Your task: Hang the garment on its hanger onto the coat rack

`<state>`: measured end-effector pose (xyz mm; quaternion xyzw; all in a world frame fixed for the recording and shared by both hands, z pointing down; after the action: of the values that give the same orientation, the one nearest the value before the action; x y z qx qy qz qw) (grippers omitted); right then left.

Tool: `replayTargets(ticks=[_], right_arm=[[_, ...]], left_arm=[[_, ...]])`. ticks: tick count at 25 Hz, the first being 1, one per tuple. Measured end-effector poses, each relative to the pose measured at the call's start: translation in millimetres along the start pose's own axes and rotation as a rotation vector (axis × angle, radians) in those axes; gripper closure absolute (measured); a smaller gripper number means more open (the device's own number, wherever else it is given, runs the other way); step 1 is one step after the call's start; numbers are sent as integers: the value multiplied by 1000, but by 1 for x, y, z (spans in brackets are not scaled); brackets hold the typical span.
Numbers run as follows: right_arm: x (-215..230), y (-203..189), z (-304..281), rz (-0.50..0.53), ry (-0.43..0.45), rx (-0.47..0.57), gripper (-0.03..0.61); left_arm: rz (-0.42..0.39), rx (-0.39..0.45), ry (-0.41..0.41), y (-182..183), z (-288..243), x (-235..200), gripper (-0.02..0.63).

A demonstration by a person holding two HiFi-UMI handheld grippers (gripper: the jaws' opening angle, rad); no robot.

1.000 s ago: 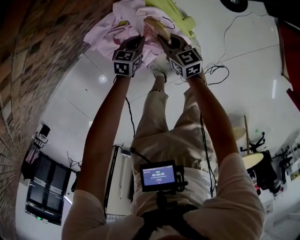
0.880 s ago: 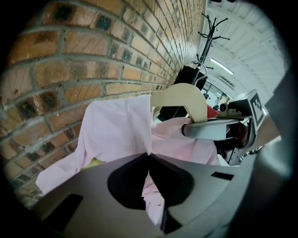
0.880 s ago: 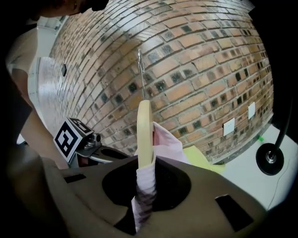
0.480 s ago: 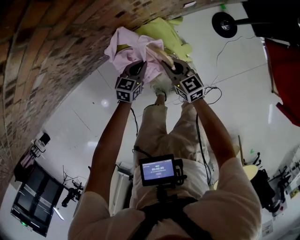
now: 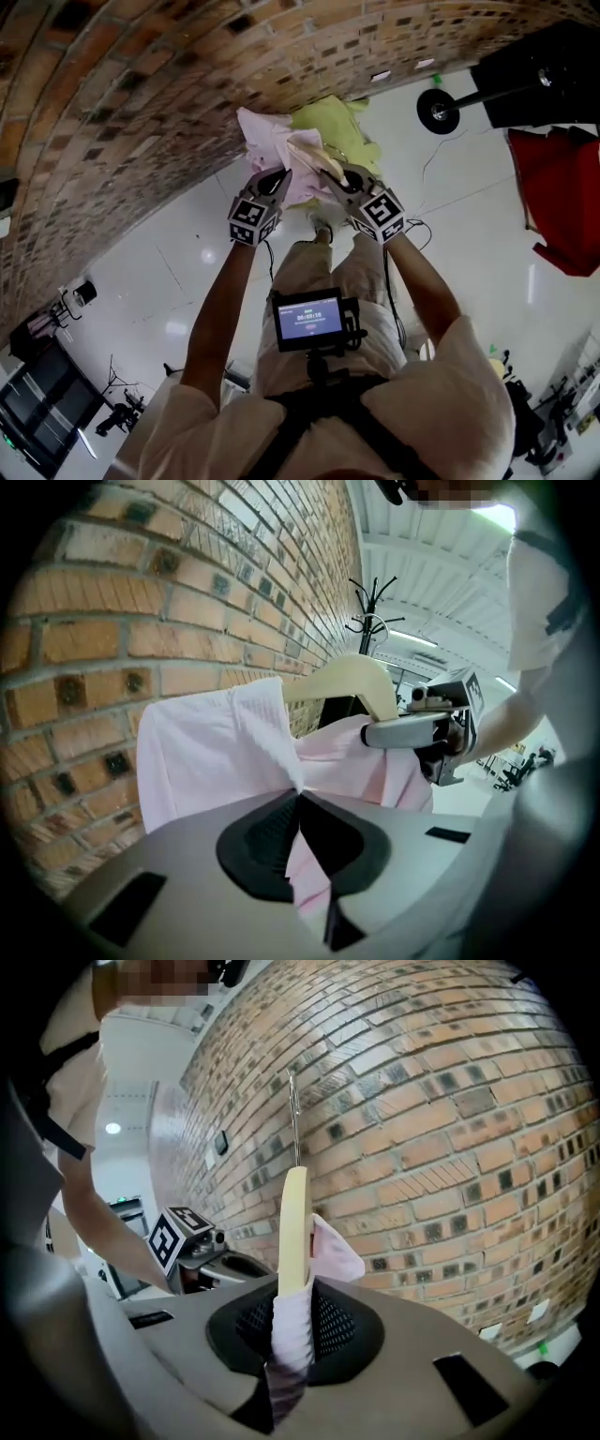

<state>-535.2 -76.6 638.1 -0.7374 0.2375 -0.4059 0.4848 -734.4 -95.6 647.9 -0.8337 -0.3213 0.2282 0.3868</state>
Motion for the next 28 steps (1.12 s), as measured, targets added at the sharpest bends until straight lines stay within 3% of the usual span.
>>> replayTargets(ticks=[11,13,17,22,28], right_arm=[[-120,109,3,77,91,14,569],[-137,121,1,84,103,17,569],[-163,138,-10,100,118,27,569],[-181,155,-24,99,132,59,569],[-195,175,-23,114,125,90,569]], left_arm=[[-13,100,55,56,165,6,603],[-13,119,66,59,187,6,544],[-16,156,62,62,220,1,513],[-33,170,28,67,250,-12,403],[-46,213,57,79,290,-22,379]])
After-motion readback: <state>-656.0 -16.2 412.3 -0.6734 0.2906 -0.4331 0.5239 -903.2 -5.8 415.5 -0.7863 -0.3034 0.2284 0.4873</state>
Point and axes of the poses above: the fingertips, and each gripper's own axes: z backward along the fingers, x to its right, y out of its top, the point moved 9 cm from there along z, backward along the fingers, and after that the axes turned 5 degrees about y, right-handed, at the moved point
